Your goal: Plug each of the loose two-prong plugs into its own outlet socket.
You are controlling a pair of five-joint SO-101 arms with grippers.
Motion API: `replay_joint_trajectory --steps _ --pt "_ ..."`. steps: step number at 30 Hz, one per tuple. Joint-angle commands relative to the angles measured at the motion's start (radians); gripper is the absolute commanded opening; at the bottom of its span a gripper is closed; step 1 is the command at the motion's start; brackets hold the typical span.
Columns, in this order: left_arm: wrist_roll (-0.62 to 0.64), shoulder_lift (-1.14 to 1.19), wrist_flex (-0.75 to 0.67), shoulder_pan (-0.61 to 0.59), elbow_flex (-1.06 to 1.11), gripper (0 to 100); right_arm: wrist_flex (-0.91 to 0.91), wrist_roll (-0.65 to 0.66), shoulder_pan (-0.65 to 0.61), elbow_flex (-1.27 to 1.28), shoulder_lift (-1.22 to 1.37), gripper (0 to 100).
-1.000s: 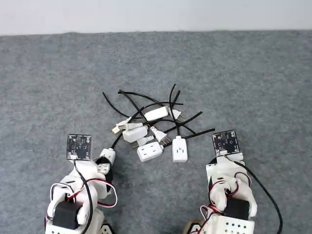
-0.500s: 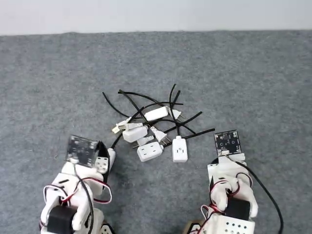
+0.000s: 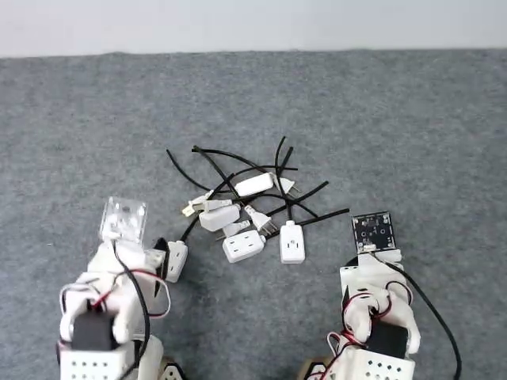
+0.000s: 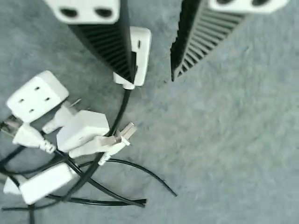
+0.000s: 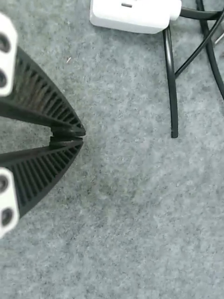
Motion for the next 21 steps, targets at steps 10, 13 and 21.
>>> replay_joint_trajectory --steps 10,13,21 --pt "0.097 0.703 0.132 0.051 -0.354 14 -0.001 -0.002 0.019 0.017 -0.005 1.6" --pt "0.098 0.807 0.130 0.052 -0.380 14 -0.001 -0.002 0.019 0.017 -0.005 1.6" --pt "0.103 0.937 0.049 0.074 -0.389 26 -0.001 0.017 0.021 0.017 -0.005 1.3"
